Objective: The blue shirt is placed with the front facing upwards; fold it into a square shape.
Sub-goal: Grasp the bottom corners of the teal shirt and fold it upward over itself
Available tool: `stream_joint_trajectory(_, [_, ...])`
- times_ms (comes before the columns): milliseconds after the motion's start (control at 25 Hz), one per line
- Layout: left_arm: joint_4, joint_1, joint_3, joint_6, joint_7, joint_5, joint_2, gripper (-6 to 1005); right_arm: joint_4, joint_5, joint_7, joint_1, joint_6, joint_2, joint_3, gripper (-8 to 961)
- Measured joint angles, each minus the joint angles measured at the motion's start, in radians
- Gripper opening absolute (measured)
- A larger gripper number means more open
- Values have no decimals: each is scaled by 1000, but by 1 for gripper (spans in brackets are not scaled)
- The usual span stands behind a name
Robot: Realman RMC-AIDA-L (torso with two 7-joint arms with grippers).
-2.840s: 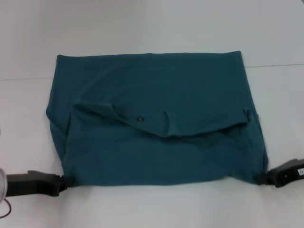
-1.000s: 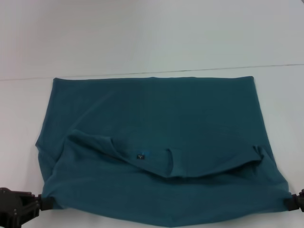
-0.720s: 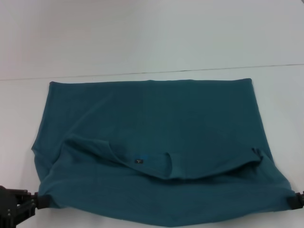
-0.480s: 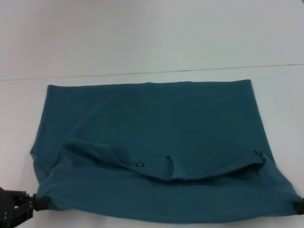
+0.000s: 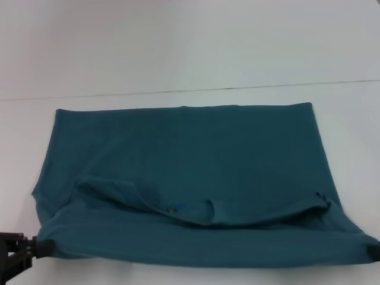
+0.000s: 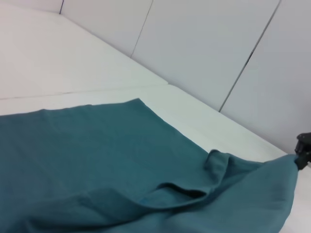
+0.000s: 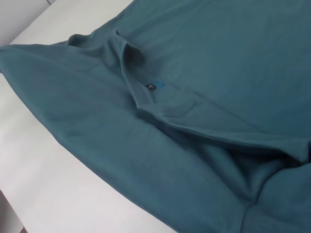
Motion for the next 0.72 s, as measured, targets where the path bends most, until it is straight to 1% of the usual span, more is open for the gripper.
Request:
stream_joint_trajectory(280, [6,-1,-31,14,14,-34,14,53,-33,49,21,-3,-3,-4,21,32])
stream_joint_trajectory(480, [7,-3,-49,7,15,-60,14,53,-39,112,31,13,-1,-9,54,32])
stream_joint_trajectory(720, [8,-7,-76,12,15,-84,21,53,-39,156,39,17,-1,-12,63,32])
